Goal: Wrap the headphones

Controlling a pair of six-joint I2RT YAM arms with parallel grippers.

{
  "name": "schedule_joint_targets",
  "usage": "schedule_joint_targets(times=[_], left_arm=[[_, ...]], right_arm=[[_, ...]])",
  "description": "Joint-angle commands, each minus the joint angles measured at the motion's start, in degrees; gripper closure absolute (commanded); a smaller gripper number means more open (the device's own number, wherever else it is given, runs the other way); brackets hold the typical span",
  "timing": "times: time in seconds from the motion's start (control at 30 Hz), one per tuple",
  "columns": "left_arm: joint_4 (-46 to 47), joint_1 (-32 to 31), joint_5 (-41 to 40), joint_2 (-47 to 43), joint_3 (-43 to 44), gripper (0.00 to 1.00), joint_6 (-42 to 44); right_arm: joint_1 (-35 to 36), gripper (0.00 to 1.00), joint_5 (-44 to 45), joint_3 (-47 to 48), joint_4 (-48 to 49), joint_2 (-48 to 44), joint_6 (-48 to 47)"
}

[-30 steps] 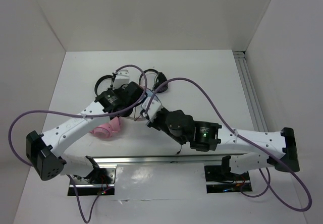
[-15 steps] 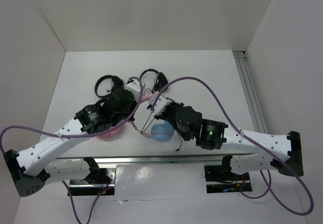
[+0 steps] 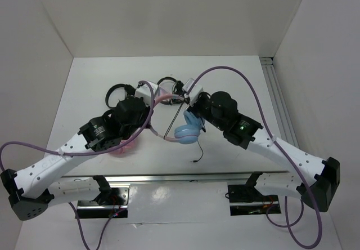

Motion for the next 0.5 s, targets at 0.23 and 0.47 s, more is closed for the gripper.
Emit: schedule_joint_targets(times=[0.23, 0.47], left_arm=[[-14.2, -2.61, 11.82, -4.22, 0.74, 1.0, 7.38], [-14.2, -2.61, 11.82, -3.69, 1.27, 1.0, 7.91]], right_arm=[[-10.84, 0.92, 2.24, 1.64, 10.23, 1.55, 4.63], [-11.38, 0.85, 1.71, 0.85, 13.57, 2.61, 6.82]])
